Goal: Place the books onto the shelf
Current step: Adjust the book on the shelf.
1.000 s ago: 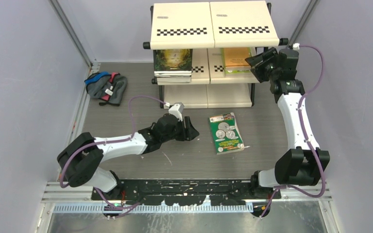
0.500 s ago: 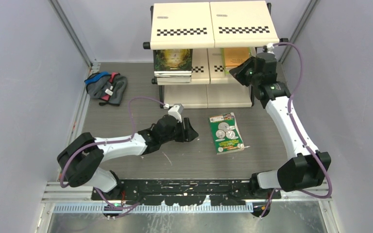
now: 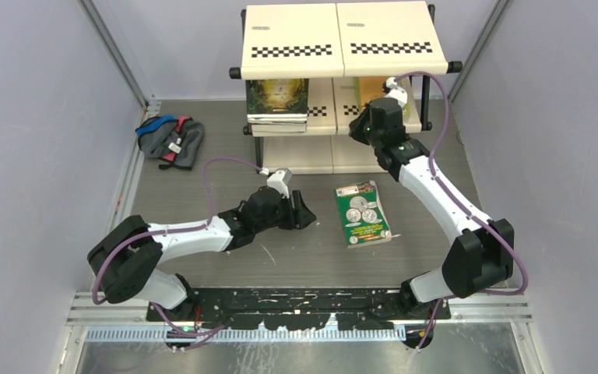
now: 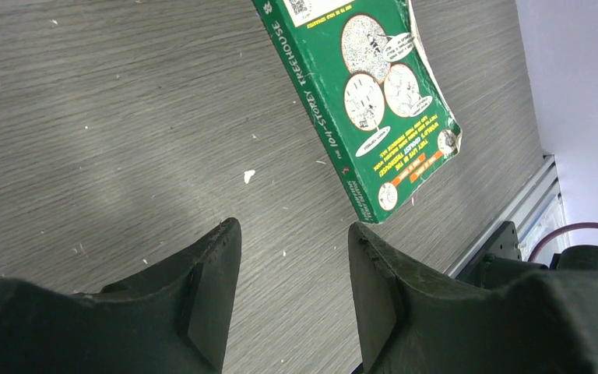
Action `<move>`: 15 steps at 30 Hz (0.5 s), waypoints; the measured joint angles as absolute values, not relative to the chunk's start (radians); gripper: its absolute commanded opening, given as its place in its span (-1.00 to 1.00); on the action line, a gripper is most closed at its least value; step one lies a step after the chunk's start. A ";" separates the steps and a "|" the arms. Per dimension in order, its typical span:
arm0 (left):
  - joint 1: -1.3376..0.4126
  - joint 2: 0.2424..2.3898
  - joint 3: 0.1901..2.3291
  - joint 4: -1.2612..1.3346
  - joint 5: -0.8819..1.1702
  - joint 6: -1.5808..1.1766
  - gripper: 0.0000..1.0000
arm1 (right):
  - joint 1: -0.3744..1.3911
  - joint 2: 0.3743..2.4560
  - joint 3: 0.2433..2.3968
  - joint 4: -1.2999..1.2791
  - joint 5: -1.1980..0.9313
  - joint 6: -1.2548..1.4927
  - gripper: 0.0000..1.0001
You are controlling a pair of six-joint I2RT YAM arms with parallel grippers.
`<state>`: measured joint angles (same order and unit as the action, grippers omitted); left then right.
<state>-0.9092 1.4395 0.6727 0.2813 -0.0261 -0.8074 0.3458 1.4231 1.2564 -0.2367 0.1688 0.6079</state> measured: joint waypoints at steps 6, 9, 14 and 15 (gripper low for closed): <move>-0.909 1.438 0.662 0.288 -0.027 -0.807 0.06 | 0.380 1.438 1.182 -0.050 0.250 0.510 -0.98; -0.909 1.438 0.662 0.293 -0.026 -0.807 0.07 | 0.392 1.437 1.143 0.041 0.277 0.467 -0.98; -0.909 1.452 0.662 0.307 -0.026 -0.807 0.07 | 0.407 1.428 1.077 0.149 0.327 0.407 -0.98; -0.909 1.457 0.662 0.307 -0.026 -0.807 0.06 | 0.410 1.422 1.059 0.174 0.338 0.393 -0.98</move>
<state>-0.9092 1.4570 0.6624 0.3069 -0.0257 -0.8070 0.4103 1.4220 1.0592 0.1738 0.3378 0.3927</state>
